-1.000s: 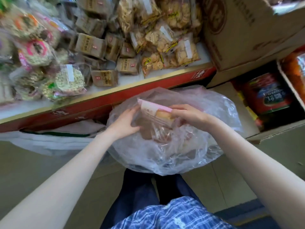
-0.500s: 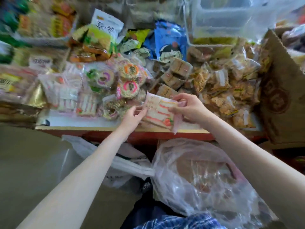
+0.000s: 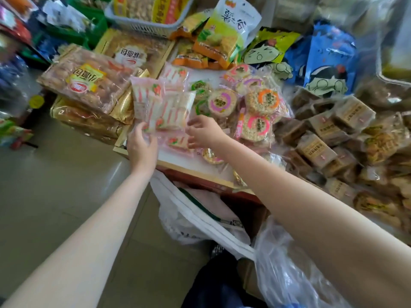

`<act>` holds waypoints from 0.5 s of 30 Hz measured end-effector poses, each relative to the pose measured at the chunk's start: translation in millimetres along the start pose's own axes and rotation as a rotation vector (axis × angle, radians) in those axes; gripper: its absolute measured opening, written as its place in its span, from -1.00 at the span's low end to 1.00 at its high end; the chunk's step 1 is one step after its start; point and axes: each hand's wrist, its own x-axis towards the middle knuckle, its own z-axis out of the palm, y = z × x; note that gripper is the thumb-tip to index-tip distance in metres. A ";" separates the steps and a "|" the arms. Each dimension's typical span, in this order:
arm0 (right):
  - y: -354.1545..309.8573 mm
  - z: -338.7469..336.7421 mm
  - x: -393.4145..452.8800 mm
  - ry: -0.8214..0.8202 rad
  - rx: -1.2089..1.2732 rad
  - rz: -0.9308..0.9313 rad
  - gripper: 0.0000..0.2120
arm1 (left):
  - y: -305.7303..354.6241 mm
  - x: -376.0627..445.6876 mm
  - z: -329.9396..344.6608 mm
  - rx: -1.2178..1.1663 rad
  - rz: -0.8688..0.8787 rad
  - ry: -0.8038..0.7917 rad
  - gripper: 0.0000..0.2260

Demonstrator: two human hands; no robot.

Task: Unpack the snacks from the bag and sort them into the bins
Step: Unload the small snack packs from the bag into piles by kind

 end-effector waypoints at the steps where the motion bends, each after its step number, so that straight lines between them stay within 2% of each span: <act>1: 0.7 1.8 0.5 -0.026 -0.206 -0.041 -0.75 | -2.7 0.0 0.6 0.055 0.066 0.009 -0.62; 4: 14.5 -9.4 3.2 0.140 -0.817 -0.266 -0.65 | -6.3 -6.3 11.2 0.293 0.217 -0.148 -0.56; 5: 19.1 -17.4 4.2 0.184 -0.976 -0.302 -0.60 | -8.2 -8.6 17.6 0.410 0.259 -0.242 -0.56; 7: 33.6 -35.6 9.6 0.164 -1.246 -0.278 -0.47 | -12.5 -13.4 32.8 0.631 0.334 -0.453 -0.55; 10: 58.5 -54.1 12.9 0.084 -1.410 -0.166 -0.35 | -16.2 -13.7 50.1 0.792 0.322 -0.640 -0.51; 15: 68.5 -59.1 15.2 0.072 -1.447 -0.172 -0.31 | -6.6 2.3 50.3 0.855 0.309 -0.683 -0.53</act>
